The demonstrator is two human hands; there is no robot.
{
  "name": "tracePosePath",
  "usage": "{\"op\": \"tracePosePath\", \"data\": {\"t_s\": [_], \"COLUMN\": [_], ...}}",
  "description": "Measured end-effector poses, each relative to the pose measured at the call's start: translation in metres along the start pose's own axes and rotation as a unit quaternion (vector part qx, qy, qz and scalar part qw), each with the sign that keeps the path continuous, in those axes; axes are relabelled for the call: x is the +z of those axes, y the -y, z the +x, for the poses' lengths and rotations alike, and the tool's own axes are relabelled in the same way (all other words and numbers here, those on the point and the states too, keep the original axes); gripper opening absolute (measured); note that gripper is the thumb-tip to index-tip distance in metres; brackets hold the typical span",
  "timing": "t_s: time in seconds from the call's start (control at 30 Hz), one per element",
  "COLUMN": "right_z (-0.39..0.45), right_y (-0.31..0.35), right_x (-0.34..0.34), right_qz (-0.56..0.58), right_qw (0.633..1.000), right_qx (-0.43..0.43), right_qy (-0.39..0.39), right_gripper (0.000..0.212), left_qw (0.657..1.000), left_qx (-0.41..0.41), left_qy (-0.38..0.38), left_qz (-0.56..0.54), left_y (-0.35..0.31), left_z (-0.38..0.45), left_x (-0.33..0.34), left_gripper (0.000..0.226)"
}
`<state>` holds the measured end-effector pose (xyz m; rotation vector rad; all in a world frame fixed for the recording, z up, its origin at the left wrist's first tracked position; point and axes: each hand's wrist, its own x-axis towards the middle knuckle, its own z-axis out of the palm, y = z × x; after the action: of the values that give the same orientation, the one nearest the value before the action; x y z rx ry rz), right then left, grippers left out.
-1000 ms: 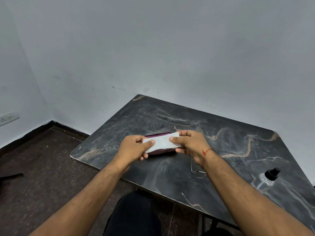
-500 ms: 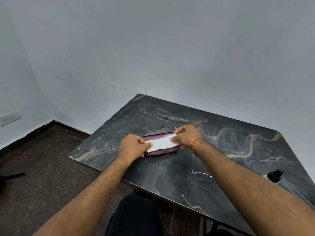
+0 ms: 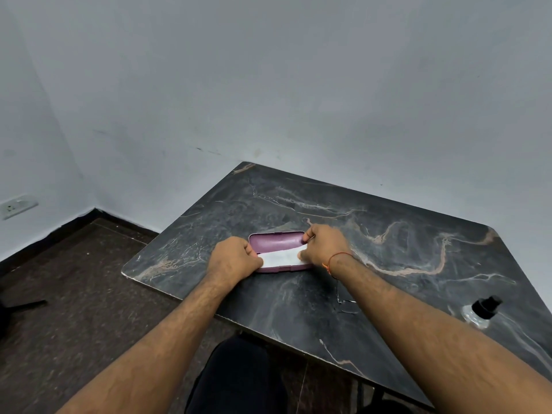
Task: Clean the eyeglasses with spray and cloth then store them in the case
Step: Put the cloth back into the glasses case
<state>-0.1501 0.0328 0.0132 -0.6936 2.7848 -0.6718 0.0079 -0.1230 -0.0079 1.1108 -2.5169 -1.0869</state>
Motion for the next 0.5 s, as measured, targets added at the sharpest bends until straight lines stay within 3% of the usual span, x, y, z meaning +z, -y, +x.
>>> {"op": "tracePosePath", "data": {"t_s": [0.27,0.5], "right_z": [-0.008,-0.016], "right_y": [0.004,0.006], "right_x": [0.001,-0.011], "right_qz": [-0.081,-0.188], "right_qw": [0.994,0.971], "right_qx": [-0.071,-0.146], "right_qy": [0.002,0.001], "right_gripper": [0.03,0.008], "left_qw": [0.994,0.992], "left_qx": [-0.044,-0.049], "left_qy": [0.017,0.038], "left_qz": [-0.102,-0.108], "left_y": [0.007,0.012], "left_z": [0.01,0.018], "left_x": [-0.002,0.001], "left_gripper": [0.028,0.009]}}
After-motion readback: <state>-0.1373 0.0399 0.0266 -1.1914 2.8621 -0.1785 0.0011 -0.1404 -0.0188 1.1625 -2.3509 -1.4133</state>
